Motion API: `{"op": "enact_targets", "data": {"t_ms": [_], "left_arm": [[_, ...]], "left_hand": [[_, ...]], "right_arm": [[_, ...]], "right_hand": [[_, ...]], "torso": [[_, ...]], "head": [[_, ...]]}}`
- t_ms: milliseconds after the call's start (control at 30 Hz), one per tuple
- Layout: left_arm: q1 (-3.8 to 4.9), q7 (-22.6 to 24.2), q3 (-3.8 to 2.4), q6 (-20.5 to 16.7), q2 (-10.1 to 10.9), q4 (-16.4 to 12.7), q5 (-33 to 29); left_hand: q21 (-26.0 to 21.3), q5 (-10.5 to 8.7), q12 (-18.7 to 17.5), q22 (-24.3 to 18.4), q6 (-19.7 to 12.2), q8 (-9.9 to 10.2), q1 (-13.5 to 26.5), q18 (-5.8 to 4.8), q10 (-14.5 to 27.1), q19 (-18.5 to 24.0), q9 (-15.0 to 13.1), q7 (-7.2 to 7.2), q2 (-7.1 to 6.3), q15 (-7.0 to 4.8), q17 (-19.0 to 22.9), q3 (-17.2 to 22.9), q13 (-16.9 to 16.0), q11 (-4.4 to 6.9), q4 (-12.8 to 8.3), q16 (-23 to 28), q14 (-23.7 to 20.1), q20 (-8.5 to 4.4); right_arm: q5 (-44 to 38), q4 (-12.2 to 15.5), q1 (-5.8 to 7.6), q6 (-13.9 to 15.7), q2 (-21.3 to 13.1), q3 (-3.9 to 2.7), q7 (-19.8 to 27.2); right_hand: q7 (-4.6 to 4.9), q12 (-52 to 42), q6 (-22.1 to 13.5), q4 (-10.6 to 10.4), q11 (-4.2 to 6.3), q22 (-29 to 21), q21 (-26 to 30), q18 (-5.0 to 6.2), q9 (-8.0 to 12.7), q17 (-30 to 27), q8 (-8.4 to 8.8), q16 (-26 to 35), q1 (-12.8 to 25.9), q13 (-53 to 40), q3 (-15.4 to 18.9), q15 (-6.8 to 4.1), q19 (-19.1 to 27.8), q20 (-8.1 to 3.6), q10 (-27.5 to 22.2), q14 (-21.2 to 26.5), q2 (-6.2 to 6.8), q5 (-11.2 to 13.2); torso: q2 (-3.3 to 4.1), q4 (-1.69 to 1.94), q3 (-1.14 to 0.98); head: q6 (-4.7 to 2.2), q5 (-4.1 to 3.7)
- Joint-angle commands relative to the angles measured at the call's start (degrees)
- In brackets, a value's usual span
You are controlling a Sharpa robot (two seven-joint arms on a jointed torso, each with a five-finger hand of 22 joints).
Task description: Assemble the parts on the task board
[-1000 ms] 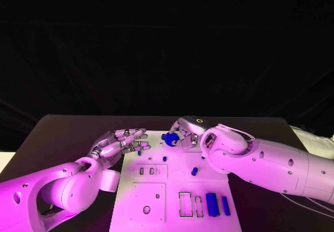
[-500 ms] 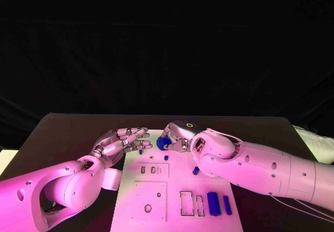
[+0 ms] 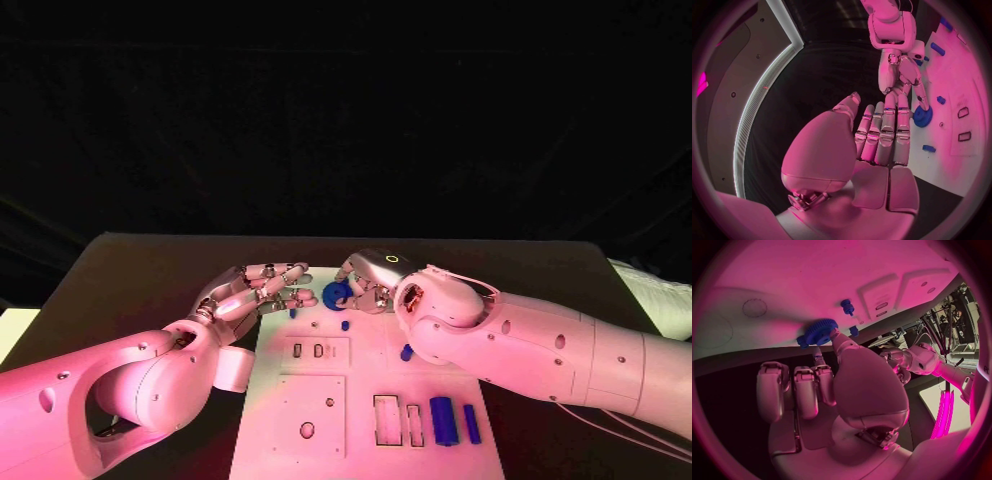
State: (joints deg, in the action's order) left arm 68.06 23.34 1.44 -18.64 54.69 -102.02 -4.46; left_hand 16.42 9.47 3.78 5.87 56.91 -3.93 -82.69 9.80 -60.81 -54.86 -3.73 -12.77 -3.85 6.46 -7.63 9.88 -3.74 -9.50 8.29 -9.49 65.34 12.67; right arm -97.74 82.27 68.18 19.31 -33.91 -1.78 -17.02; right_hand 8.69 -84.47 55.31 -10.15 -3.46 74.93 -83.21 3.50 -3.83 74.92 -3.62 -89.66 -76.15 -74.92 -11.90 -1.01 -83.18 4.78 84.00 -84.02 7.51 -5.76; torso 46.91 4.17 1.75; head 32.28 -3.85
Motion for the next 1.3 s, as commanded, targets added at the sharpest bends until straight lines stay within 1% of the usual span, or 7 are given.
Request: {"op": "enact_targets", "data": {"t_ms": [33,133,433,667,833,1133,1300], "left_arm": [[0.07,0.2,-0.04,1.2,-0.1,-0.1,-0.1],[0.07,0.1,-0.04,1.2,0.0,-0.1,-0.1],[0.08,0.1,-0.04,1.2,0.0,-0.1,-0.1],[0.08,0.1,-0.04,1.1,0.1,-0.1,-0.1],[0.08,0.1,-0.04,1.1,0.2,0.2,-0.1],[0.05,0.2,-0.01,1.2,0.0,0.9,-0.1],[0.01,0.2,0.04,1.4,-0.2,1.3,-0.1]], "left_hand": [[-0.2,-0.27,-0.1,-0.1,-0.4,0.3,0.0,0.64,0.4,-0.2,0.0,0.1,-0.36,0.13,-0.1,0.0,0.0,-0.1,-0.4,0.3,0.0,0.09],[-0.3,-0.37,-0.1,-0.1,-0.4,0.2,-0.1,0.65,0.5,-0.2,0.0,0.1,-0.3,0.14,-0.1,0.0,0.0,-0.1,-0.5,0.4,0.0,0.1],[-0.3,-0.37,-0.1,-0.1,-0.4,0.2,-0.1,0.65,0.5,-0.2,0.0,0.1,-0.3,0.14,-0.1,0.0,0.0,-0.1,-0.5,0.4,0.0,0.1],[-0.3,-0.37,-0.1,-0.1,-0.4,0.2,-0.1,0.65,0.5,-0.2,0.0,0.1,-0.3,0.14,-0.1,0.0,0.0,-0.1,-0.5,0.4,0.0,0.1],[-0.3,-0.37,-0.1,-0.1,-0.4,0.2,-0.1,0.65,0.5,-0.2,0.0,0.1,-0.3,0.14,-0.1,0.0,0.0,-0.1,-0.5,0.4,0.0,0.1],[-0.3,-0.37,-0.1,-0.1,-0.4,0.2,-0.1,0.65,0.5,-0.2,0.0,0.1,-0.3,0.14,-0.1,0.0,0.0,-0.1,-0.5,0.4,0.0,0.1],[-0.3,-0.41,-0.1,-0.2,-0.5,0.3,0.0,0.65,0.5,-0.2,0.0,0.09,-0.31,0.15,-0.2,0.0,0.0,-0.12,-0.5,0.5,-0.1,0.12]], "right_arm": [[0.2,-0.2,-0.05,-2.7,0.1,0.02,-0.1],[0.9,-0.3,-0.05,-3.8,0.1,0.03,-0.2],[2.1,-0.4,-0.05,-4.9,-0.2,0.05,-0.7],[3.4,0.3,-0.06,3.0,-1.6,0.05,0.9],[8.2,2.4,-0.06,8.3,-5.4,-0.37,6.5],[23.9,5.8,0.16,3.7,-16.2,-1.23,18.6],[29.4,5.1,0.03,1.4,-20.5,-1.32,23.4]], "right_hand": [[0.39,0.6,-1.4,-2.5,-0.56,0.2,-0.3,-0.43,0.1,13.9,0.08,0.2,2.5,-10.4,1.8,0.69,0.1,0.73,2.9,-5.7,1.62,-0.5],[0.24,0.5,-0.6,-6.3,-0.5,0.3,-0.3,-0.41,-0.2,14.0,-0.25,0.2,5.8,-10.5,3.7,0.72,0.1,0.88,3.0,-5.7,1.45,-3.9],[-0.52,-0.1,1.9,-6.4,0.14,0.8,-0.6,-0.5,-0.4,14.4,-0.74,0.0,9.1,-11.1,6.1,0.21,-0.1,0.49,3.3,-5.8,-1.78,-10.3],[-0.62,-0.5,2.2,-6.0,0.29,1.3,-0.8,-0.6,-0.3,14.8,-0.48,-0.2,8.3,-11.4,6.5,0.02,-0.3,0.28,3.6,-5.9,-2.66,-12.0],[-0.18,0.1,0.8,-5.8,-0.07,1.1,-0.7,-0.56,0.0,14.2,0.02,0.1,7.1,-11.0,7.6,0.31,-0.2,0.47,3.3,-5.8,-1.89,-9.8],[-0.21,0.5,1.4,-1.7,-0.03,0.9,-0.6,-0.52,-0.2,14.1,-0.23,0.1,0.0,-10.8,7.0,0.3,0.0,0.52,3.1,-5.8,-2.38,-10.4],[-0.3,0.5,2.1,1.5,0.1,0.9,-0.6,-0.5,-0.2,14.1,-0.3,0.1,-3.5,-10.8,6.8,0.19,0.1,0.43,3.1,-5.8,-1.76,-10.1]], "torso": [[0.0,-0.02,0.01],[0.01,-0.01,0.02],[0.02,0.02,0.01],[-0.03,-0.07,-0.06],[-0.13,-0.3,-0.15],[-0.75,-1.45,-0.6],[-0.91,-2.21,-1.14]], "head": [[-0.02,-0.04],[-0.06,-0.05],[-0.01,-0.15],[-0.25,-0.13],[-0.46,-0.23],[-0.44,-0.58],[-0.51,-0.89]]}}
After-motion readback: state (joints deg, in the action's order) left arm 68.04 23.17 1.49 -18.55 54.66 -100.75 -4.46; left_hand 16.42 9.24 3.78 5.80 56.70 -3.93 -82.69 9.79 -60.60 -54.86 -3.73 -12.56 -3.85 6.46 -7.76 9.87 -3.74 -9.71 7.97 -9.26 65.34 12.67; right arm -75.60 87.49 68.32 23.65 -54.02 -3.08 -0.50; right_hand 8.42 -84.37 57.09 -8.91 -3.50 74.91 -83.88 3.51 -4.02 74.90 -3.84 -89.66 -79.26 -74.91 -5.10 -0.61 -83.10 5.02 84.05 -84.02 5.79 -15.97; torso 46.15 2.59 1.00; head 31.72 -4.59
